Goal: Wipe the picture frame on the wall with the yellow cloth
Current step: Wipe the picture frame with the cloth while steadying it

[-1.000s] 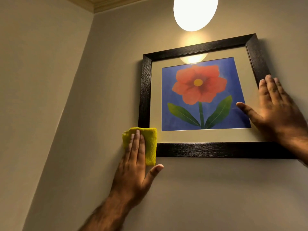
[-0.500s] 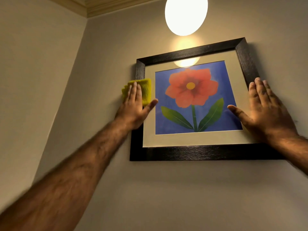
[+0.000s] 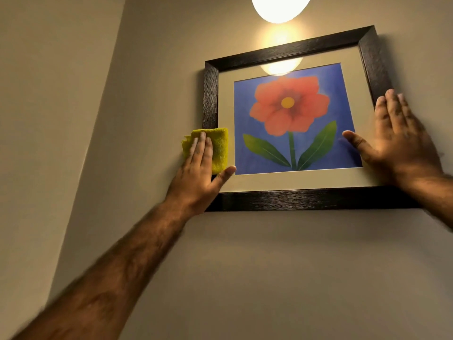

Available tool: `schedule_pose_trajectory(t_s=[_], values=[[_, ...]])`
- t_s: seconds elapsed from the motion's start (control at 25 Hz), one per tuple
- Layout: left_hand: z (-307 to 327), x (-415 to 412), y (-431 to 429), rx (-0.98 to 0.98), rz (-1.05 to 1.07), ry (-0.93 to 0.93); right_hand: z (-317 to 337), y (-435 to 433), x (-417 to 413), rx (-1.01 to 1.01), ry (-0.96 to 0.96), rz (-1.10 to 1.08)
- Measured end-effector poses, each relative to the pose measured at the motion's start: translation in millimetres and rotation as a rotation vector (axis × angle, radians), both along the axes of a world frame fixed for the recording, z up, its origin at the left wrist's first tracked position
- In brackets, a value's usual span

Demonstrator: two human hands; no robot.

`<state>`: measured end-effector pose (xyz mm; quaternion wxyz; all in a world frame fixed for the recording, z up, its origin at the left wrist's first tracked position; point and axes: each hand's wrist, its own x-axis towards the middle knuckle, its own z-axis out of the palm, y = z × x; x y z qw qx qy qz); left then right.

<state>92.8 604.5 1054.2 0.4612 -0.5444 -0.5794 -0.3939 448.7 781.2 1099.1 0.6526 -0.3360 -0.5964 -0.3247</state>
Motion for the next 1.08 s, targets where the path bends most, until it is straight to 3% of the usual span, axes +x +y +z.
schedule_pose_trajectory(t_s=[0.24,0.4,0.56,0.8,1.08], values=[[56,9,-35,0.187,-0.055,0.053,1,1,0,0.008,-0.003,0.003],[80,14,-43,0.161,-0.020,-0.176,0,1,1,0.010,0.005,0.009],[91,8,-46,-0.029,-0.019,-0.364,-1,-1,0,-0.002,-0.007,0.007],[79,7,-49,0.048,-0.028,-0.354,-3,-5,-1,-0.019,-0.005,0.011],[47,-8,-63,0.106,-0.339,-0.527,-5,-11,0,-0.001,-0.030,0.007]])
